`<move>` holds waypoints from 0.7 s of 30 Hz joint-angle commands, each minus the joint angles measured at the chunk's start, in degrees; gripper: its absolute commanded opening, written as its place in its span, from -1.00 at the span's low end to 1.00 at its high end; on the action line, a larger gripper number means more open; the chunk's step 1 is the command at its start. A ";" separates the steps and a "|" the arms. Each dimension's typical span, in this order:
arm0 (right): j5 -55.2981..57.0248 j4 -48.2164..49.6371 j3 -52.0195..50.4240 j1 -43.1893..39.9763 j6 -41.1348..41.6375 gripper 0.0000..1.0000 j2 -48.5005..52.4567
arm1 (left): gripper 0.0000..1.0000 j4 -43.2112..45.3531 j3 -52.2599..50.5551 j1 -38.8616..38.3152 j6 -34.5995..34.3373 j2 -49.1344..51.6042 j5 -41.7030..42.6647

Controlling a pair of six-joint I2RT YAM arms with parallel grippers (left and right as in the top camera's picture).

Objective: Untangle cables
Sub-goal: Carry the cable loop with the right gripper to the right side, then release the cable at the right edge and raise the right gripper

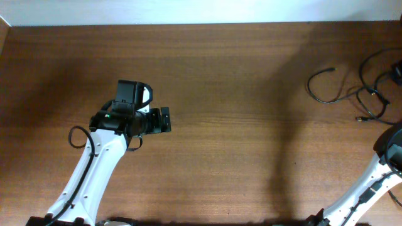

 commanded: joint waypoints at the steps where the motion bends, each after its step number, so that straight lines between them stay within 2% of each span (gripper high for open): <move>1: -0.39 2.54 0.87 2.86 4.31 -0.92 -0.17 | 0.98 -0.09 0.90 0.04 0.94 -0.57 -0.39; 8: -3.17 8.94 0.59 8.72 23.43 -0.92 -0.17 | 0.98 -0.09 0.90 0.04 0.94 -0.57 -0.39; 10: -2.58 11.74 0.59 10.38 24.57 -0.92 -0.17 | 0.98 -0.09 0.90 0.04 0.94 -0.57 -0.39; 16: 13.84 9.46 0.59 10.95 24.35 -0.92 -0.17 | 0.98 -0.09 0.90 0.04 0.94 -0.57 -0.39; 17: 14.40 9.29 0.59 10.97 24.35 -0.76 -0.17 | 0.98 -0.09 0.90 0.04 0.94 -0.57 -0.39; 18: 14.38 8.92 0.59 10.97 24.28 0.14 -0.17 | 0.98 -0.09 0.90 0.04 0.94 -0.57 -0.39; 20: 13.35 8.83 0.59 10.95 21.68 0.99 -0.17 | 0.98 -0.09 0.90 0.04 0.94 -0.57 -0.39; 21: 11.76 8.87 0.61 10.67 21.22 0.98 -0.17 | 0.98 -0.09 0.90 0.04 0.94 -0.57 -0.39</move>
